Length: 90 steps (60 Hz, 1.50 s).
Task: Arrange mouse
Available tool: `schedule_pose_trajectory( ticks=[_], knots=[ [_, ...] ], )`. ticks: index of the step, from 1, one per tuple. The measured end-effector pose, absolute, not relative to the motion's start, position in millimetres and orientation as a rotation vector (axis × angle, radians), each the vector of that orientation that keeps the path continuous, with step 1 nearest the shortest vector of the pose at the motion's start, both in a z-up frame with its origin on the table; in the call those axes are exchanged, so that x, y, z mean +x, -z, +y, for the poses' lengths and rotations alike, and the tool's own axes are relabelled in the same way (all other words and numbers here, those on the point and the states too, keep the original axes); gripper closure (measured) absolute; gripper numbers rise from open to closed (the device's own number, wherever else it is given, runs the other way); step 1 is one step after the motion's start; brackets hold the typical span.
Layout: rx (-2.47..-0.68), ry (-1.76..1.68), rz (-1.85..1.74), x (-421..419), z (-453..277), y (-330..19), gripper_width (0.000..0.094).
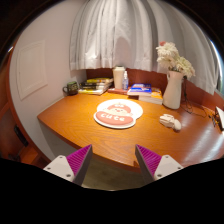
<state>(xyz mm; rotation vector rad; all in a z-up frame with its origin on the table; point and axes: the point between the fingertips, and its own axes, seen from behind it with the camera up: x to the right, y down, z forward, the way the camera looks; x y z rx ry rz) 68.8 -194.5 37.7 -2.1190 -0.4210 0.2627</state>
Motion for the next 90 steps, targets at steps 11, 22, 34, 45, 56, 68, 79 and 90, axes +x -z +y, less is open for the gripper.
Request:
schedule_pose_trajectory(
  ticks=[11, 22, 34, 45, 56, 68, 79, 90],
  knots=[
    [-2.187, -0.171, -0.298, 162.4, -134.3, -5.3, 0.0066],
    [-2.224, -0.106, -0.161, 232.0, -69.8, 3.6, 0.0083],
    [-2.23, -0.073, -0.129, 271.7, 2.2, 8.6, 0.0086],
    [-2.243, -0.086, -0.104, 283.9, 46.0, 7.4, 0.0097],
    [-2.254, -0.059, -0.069, 295.1, 67.6, 8.3, 0.0234],
    [-2.27, -0.021, -0.029, 294.7, 71.1, 9.5, 0.0414],
    [-2.302, -0.03, -0.076, 289.7, 71.3, 11.4, 0.0532],
    [-2.322, -0.01, 0.013, 286.6, 66.9, -10.3, 0.0555]
  ],
)
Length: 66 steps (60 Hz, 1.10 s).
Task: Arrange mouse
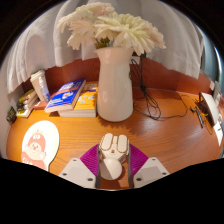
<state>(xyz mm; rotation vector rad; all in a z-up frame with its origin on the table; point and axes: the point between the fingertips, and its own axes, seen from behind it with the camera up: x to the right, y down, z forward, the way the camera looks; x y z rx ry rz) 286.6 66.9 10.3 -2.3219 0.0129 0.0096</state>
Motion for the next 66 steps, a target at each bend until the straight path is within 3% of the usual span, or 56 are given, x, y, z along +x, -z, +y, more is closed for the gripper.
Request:
schedule_pose_trajectory(
  ticks=[18, 25, 31, 46, 53, 54, 55, 62, 66],
  knots=[
    [-2.052, 0.029, -0.057, 176.9, 70.1, -187.3, 0.0557],
    [-2.003, -0.035, -0.126, 105.9, 82.4, -216.9, 0.0555],
    [-2.04, -0.056, -0.181, 58.0, 94.6, -193.2, 0.0554],
    [-2.278, -0.106, -0.217, 7.6, 91.7, -42.7, 0.0555],
    [-2.357, -0.115, -0.209, 5.4, 78.7, 5.4, 0.0559],
    [-2.371, -0.119, -0.209, 5.5, 76.2, 11.0, 0.0602],
    [-2.367, -0.119, -0.21, 5.3, 76.9, 9.0, 0.0558],
    [-2.35, -0.089, -0.233, 5.5, 74.3, 0.1, 0.0514],
    [-2.345, -0.084, -0.248, 4.3, 80.2, 11.5, 0.044]
  ],
)
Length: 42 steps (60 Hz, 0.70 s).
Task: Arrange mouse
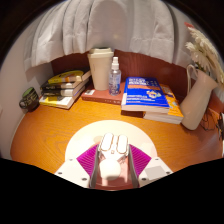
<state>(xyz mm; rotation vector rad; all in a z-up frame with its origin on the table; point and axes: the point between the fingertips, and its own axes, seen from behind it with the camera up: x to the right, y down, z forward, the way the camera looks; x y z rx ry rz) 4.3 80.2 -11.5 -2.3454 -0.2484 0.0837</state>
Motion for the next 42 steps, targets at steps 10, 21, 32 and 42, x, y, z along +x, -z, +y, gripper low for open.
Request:
schedule_pose_trajectory(
  ticks=[10, 21, 32, 42],
  knots=[
    [-2.3, -0.004, -0.249, 15.5, 79.1, -13.4, 0.0169],
    [-2.201, -0.043, -0.155, 9.7, 47.3, -97.8, 0.0119],
    [-2.167, -0.075, -0.03, 10.1, -26.9, -162.5, 0.0123],
    [-2.165, -0.112, -0.019, 6.7, -94.3, -184.6, 0.0118]
  ],
)
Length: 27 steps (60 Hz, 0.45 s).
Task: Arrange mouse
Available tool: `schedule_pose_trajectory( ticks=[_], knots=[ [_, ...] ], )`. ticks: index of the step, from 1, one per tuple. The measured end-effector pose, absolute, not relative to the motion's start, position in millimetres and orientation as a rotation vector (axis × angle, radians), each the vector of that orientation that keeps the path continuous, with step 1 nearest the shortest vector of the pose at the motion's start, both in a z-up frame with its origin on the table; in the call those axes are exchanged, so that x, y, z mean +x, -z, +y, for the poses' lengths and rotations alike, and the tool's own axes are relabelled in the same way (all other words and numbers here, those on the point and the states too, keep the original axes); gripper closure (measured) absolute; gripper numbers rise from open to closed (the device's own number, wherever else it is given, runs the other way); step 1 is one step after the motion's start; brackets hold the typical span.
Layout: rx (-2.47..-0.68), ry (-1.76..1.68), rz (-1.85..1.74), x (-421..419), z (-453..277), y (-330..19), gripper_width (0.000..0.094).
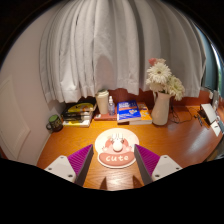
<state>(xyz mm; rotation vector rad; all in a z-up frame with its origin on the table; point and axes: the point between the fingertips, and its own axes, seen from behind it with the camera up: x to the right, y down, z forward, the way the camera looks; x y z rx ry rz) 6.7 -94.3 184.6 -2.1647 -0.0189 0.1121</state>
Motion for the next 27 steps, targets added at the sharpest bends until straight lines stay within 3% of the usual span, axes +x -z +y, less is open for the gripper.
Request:
schedule_pose_trajectory(
  ticks=[27],
  knots=[
    [-2.127, -0.116, -0.041, 23.3, -191.8, -210.9, 0.0118]
  ],
)
